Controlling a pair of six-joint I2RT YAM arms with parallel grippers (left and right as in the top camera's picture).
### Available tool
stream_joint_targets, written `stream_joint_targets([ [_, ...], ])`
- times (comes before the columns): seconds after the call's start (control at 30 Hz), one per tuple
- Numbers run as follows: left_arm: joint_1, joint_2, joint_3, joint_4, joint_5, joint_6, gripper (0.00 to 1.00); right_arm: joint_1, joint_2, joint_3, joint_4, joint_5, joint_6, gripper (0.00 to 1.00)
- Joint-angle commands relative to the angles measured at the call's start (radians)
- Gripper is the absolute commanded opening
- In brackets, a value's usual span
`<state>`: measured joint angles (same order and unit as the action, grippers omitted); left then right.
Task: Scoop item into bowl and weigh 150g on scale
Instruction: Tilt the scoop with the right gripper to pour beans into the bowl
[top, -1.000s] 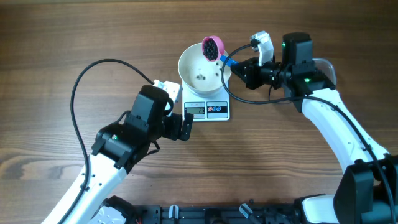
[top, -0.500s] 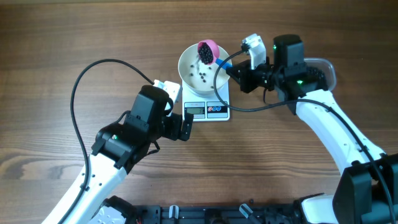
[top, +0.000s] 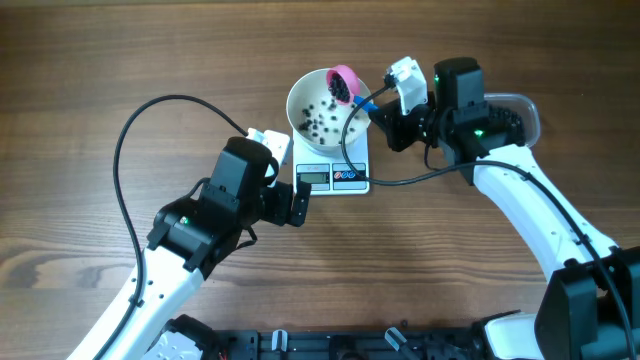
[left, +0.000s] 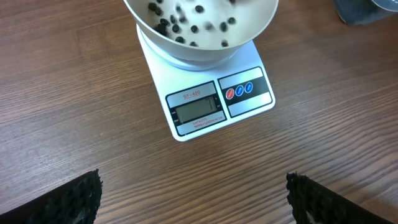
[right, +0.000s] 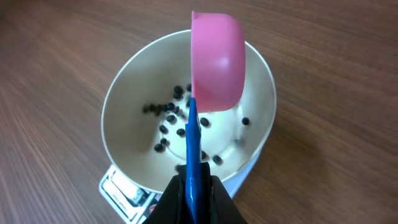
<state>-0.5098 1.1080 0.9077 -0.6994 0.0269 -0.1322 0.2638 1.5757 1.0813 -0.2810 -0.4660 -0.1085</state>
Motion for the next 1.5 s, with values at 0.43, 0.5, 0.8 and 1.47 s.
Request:
stream_joint_targets([
  [0.43, -0.005, 0.001, 0.003, 0.000, -0.006, 0.020, 1.00, 0.103, -0.027, -0.002, 0.010, 0.253, -0.180, 0.04],
  [0.5, -0.005, 0.001, 0.003, 0.000, -0.006, 0.020, 1.00, 0.105, -0.031, -0.002, 0.011, 0.264, -0.180, 0.04],
  [0.8, -0.005, 0.001, 0.003, 0.000, -0.006, 0.020, 1.00, 0.106, -0.088, -0.002, 0.026, 0.272, -0.219, 0.04],
  [1.47, -0.005, 0.001, 0.003, 0.000, -0.006, 0.020, 1.00, 0.202, -0.116, -0.002, -0.021, 0.443, -0.391, 0.04],
])
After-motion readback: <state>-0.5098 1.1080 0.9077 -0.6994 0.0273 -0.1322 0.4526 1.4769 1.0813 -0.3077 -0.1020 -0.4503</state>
